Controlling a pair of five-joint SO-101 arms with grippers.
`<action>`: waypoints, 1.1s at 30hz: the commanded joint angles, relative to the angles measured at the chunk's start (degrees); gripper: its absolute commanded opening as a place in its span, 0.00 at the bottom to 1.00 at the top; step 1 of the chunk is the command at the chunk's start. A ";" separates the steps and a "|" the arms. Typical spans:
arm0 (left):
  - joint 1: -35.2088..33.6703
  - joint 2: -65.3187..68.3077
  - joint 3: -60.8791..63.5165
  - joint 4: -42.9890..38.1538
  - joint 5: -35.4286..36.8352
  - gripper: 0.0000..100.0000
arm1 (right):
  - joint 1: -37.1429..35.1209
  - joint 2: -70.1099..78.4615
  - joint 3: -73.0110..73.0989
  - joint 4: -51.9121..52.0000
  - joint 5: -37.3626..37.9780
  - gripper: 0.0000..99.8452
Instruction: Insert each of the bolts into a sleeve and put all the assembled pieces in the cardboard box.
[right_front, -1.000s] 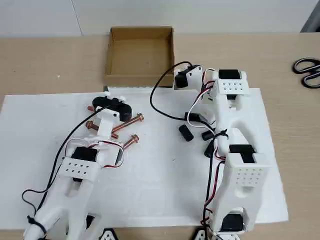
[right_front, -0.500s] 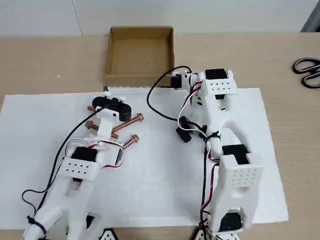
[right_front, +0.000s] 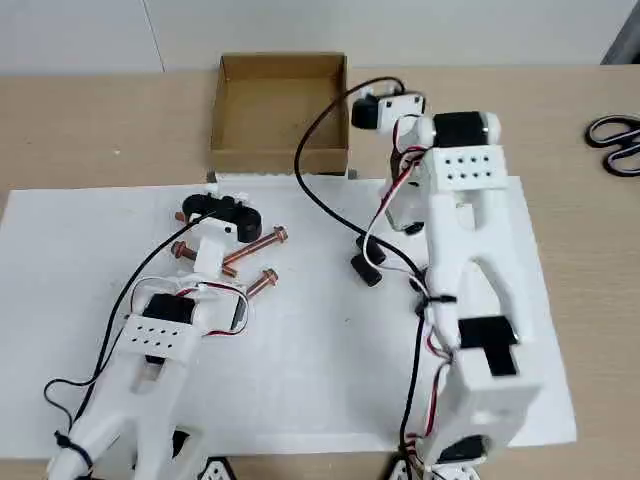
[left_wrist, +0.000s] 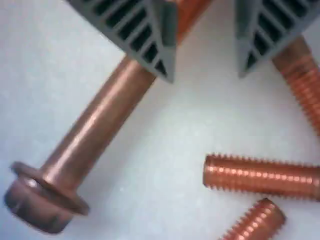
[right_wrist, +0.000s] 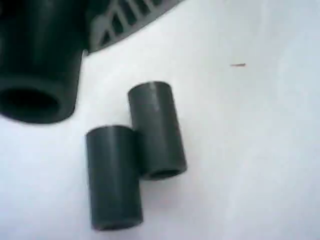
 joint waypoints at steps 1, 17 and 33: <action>0.26 -0.09 -0.22 -1.14 0.26 0.08 | 0.13 -8.92 1.41 1.36 -0.79 0.00; -0.79 0.44 -32.92 29.80 -2.46 0.08 | 6.46 -41.98 37.89 1.19 -0.44 0.00; 3.34 39.30 -65.98 45.63 -15.56 0.08 | 22.64 -47.16 47.12 0.57 5.71 0.00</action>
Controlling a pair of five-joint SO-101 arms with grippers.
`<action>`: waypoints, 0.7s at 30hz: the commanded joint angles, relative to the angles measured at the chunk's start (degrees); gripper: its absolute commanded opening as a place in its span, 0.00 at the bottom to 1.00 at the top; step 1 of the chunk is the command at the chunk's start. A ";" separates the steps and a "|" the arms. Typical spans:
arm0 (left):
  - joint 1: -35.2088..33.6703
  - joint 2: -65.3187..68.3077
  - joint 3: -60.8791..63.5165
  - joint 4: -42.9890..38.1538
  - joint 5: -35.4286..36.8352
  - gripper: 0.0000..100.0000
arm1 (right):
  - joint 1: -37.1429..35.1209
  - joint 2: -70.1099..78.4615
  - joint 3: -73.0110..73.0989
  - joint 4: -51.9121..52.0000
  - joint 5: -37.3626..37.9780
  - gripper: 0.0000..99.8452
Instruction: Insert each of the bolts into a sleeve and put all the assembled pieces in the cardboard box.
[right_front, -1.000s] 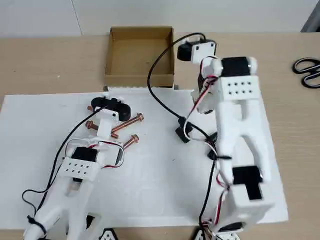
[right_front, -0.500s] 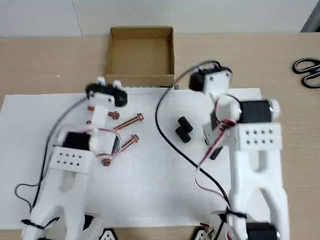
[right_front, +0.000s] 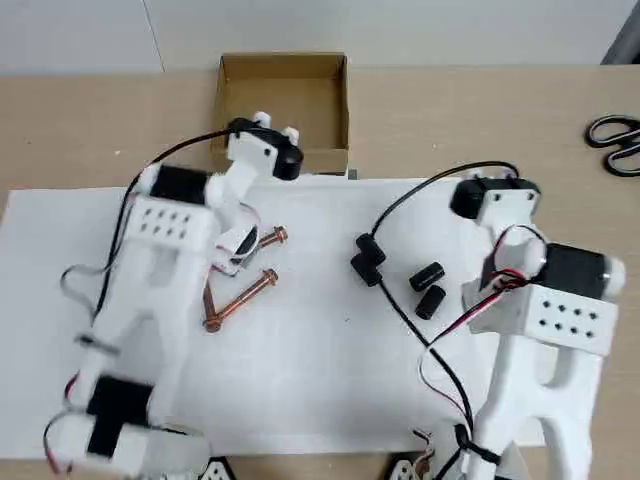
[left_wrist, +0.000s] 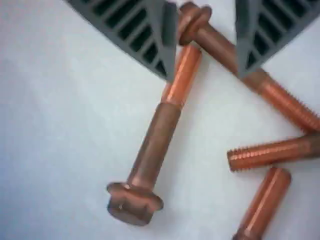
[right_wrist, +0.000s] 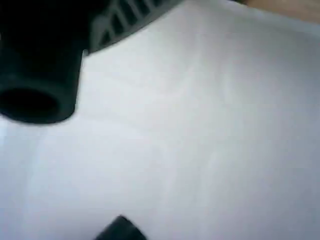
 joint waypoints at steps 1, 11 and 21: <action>0.44 7.91 -7.08 0.35 -2.64 0.09 | 1.80 -1.27 -0.35 0.04 0.62 0.00; 0.09 23.65 -22.55 0.35 -10.20 0.14 | 2.51 -1.36 -0.35 0.13 0.35 0.00; 0.09 33.14 -32.04 0.44 -15.56 0.14 | 2.51 -1.36 -0.35 0.22 0.26 0.00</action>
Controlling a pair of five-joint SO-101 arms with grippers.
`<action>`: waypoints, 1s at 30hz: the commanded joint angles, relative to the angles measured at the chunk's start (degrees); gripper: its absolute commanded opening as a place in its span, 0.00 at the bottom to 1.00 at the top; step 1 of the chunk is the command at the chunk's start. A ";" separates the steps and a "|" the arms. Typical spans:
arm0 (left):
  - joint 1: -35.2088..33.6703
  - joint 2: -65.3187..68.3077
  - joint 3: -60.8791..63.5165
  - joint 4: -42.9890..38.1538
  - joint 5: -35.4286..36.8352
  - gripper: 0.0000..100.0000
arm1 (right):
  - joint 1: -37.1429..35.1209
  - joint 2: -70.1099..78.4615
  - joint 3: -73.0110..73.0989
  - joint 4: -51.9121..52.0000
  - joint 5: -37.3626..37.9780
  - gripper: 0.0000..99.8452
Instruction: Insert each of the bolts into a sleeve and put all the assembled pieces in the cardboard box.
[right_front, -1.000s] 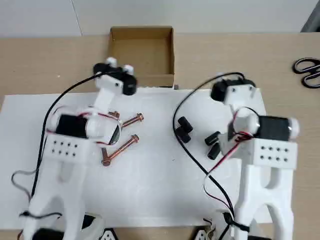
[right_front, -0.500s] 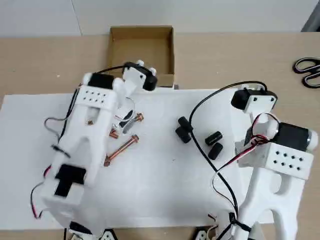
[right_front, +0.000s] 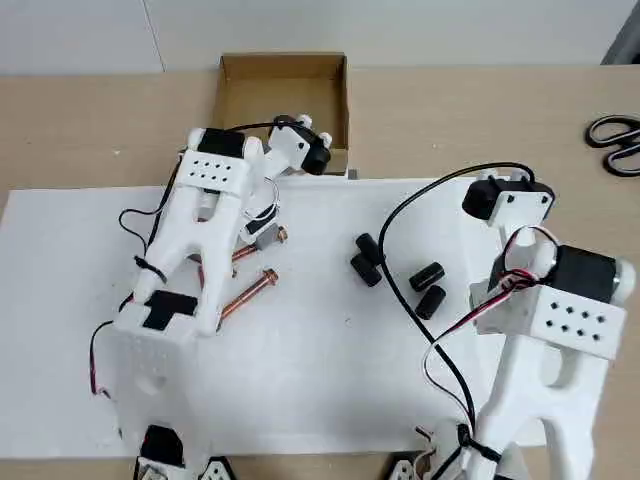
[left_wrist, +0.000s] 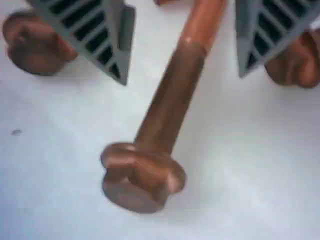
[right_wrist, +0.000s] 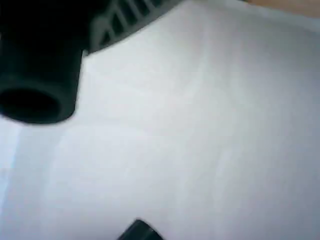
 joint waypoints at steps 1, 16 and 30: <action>0.18 1.32 -4.18 0.44 -1.41 0.14 | 0.48 -1.36 -0.35 0.22 0.18 0.00; 2.29 12.13 -12.62 0.44 -2.37 0.14 | 0.48 -1.27 -0.26 0.13 0.18 0.00; 5.89 11.25 -16.40 5.89 -2.02 0.00 | 0.13 -1.89 2.02 -0.04 0.26 0.00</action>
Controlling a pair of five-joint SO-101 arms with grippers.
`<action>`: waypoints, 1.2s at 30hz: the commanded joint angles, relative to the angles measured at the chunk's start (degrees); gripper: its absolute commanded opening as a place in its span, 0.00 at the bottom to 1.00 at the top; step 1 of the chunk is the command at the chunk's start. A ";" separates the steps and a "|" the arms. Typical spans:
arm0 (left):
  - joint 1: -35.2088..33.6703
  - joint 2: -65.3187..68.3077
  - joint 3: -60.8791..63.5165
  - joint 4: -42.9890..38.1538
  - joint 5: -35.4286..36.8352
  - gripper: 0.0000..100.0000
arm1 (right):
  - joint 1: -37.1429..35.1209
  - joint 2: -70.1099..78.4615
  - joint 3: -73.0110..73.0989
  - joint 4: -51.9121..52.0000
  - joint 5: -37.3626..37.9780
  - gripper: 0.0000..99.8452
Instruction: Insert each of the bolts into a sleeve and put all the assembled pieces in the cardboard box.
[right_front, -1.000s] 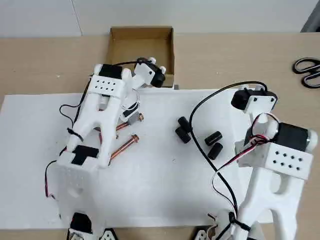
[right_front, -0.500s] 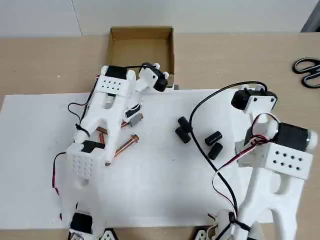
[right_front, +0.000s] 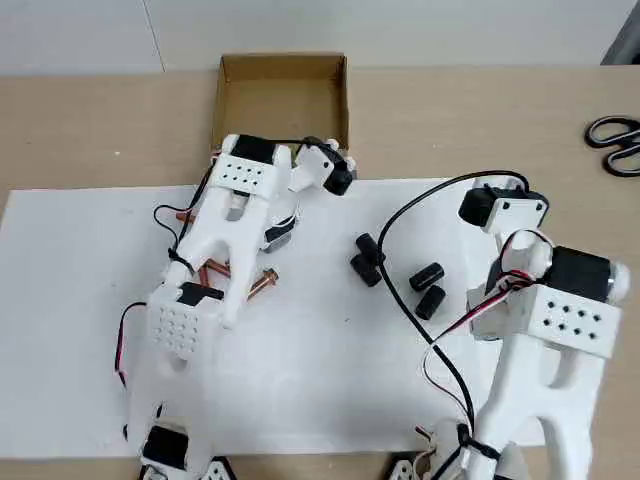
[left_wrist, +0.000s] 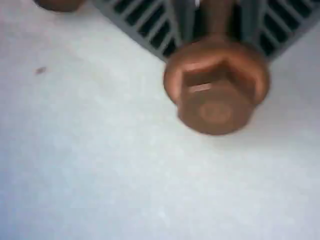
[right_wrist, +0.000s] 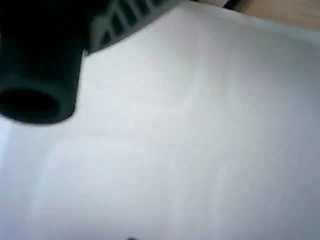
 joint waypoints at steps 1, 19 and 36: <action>1.32 -3.34 -4.44 1.85 0.53 0.00 | 0.13 -1.71 -0.62 -0.04 0.26 0.00; 1.76 -33.32 2.15 2.29 22.24 0.00 | -9.80 -16.04 -9.32 1.01 0.18 0.00; -0.26 -70.86 25.89 -2.02 41.93 0.00 | -15.08 -42.59 8.35 -9.80 -10.20 0.00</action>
